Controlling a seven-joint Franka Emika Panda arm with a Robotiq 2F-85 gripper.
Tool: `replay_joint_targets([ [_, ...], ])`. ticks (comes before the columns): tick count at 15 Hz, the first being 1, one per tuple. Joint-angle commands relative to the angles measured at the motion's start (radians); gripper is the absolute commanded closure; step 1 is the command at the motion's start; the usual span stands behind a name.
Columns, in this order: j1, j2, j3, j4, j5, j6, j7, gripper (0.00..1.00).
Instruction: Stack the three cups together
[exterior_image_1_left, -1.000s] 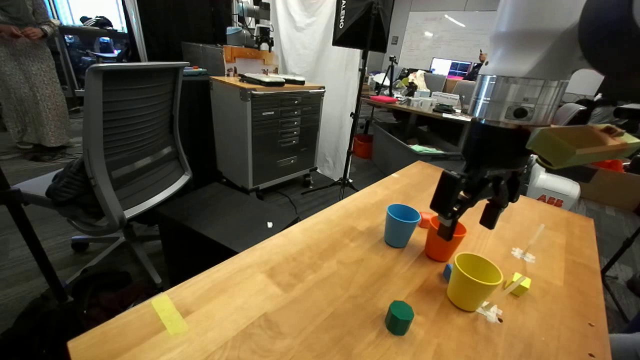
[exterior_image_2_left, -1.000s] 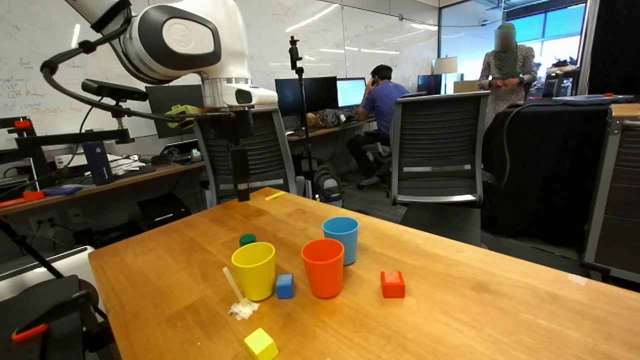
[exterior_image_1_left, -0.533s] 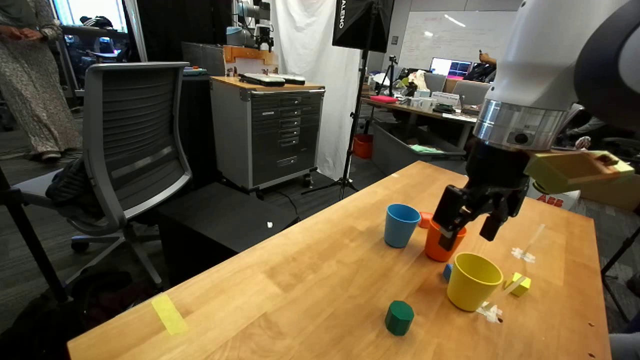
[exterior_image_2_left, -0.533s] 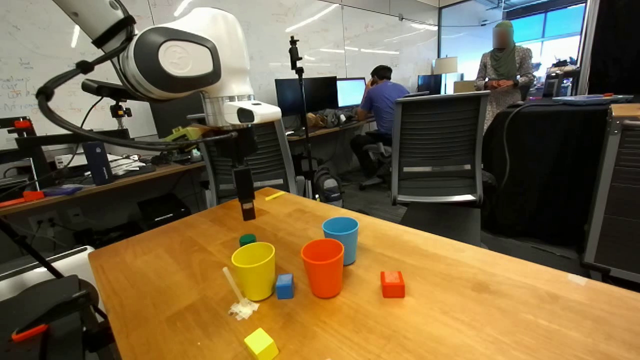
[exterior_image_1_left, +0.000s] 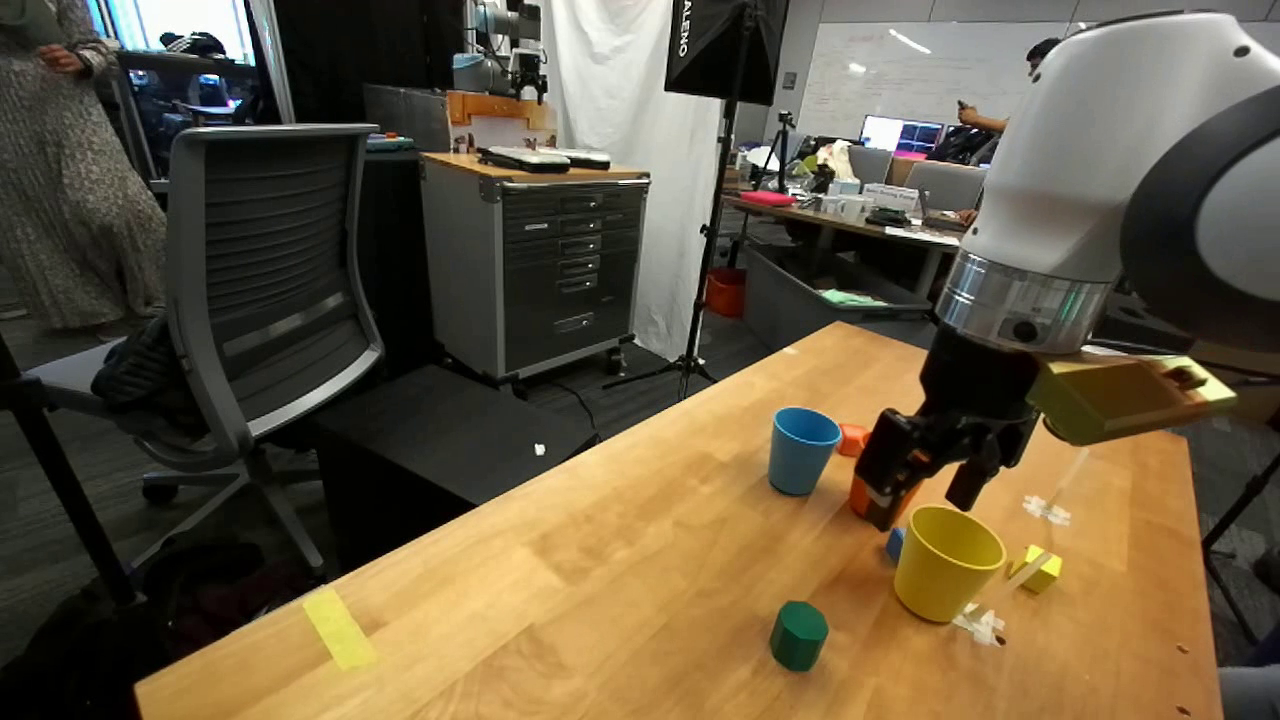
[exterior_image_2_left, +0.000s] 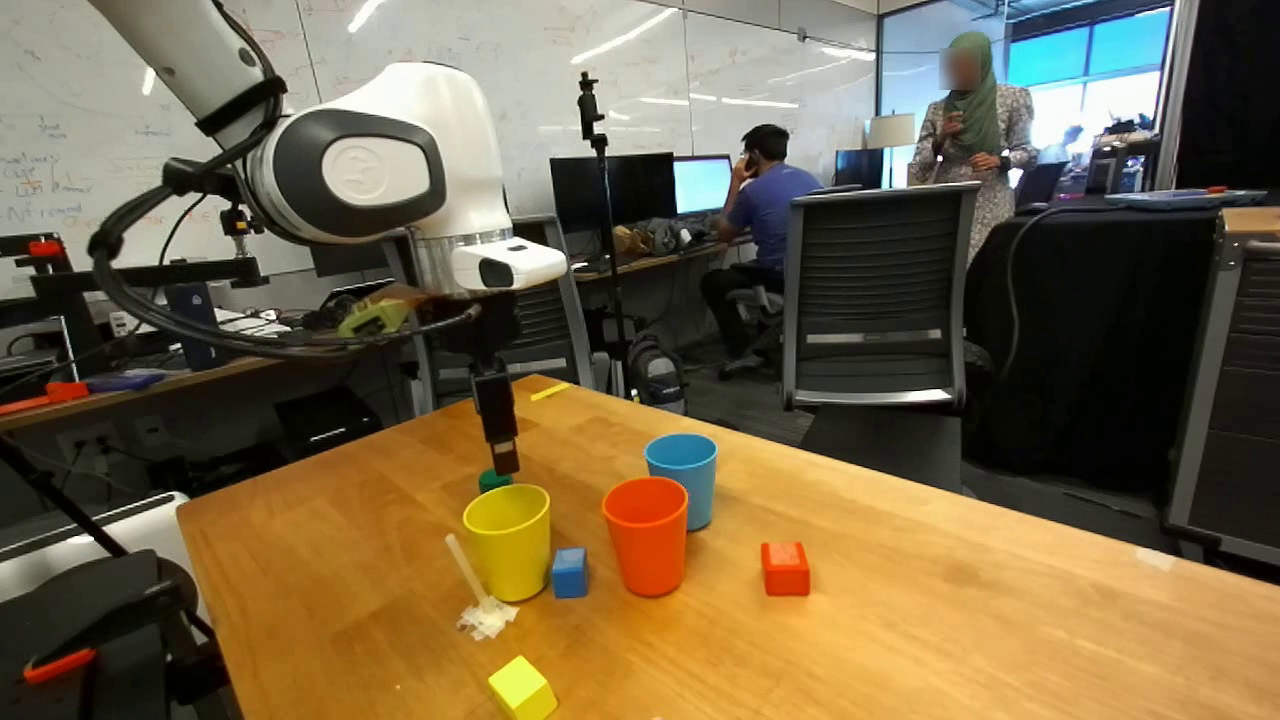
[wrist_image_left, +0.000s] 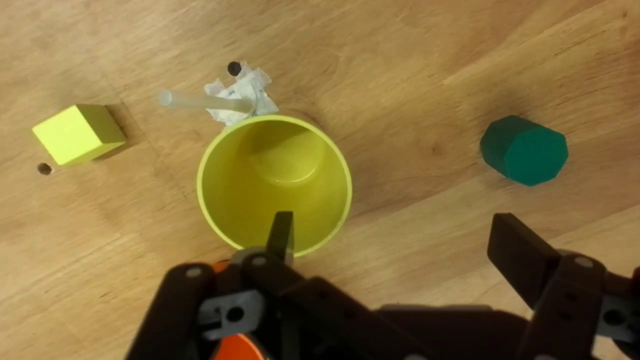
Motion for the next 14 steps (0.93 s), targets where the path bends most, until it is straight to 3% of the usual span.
replay_joint_targets([
  [1,0.017,0.023,-0.028,-0.007,-0.006,0.05,-0.012,0.0],
  [10,0.031,0.076,-0.059,0.0,-0.013,0.06,-0.008,0.02],
  [11,0.032,0.08,-0.06,0.001,-0.011,0.061,-0.007,0.26],
  [13,0.033,0.087,-0.061,0.003,-0.006,0.065,-0.008,0.3],
  [14,0.033,0.089,-0.061,0.004,-0.004,0.065,-0.008,0.37],
])
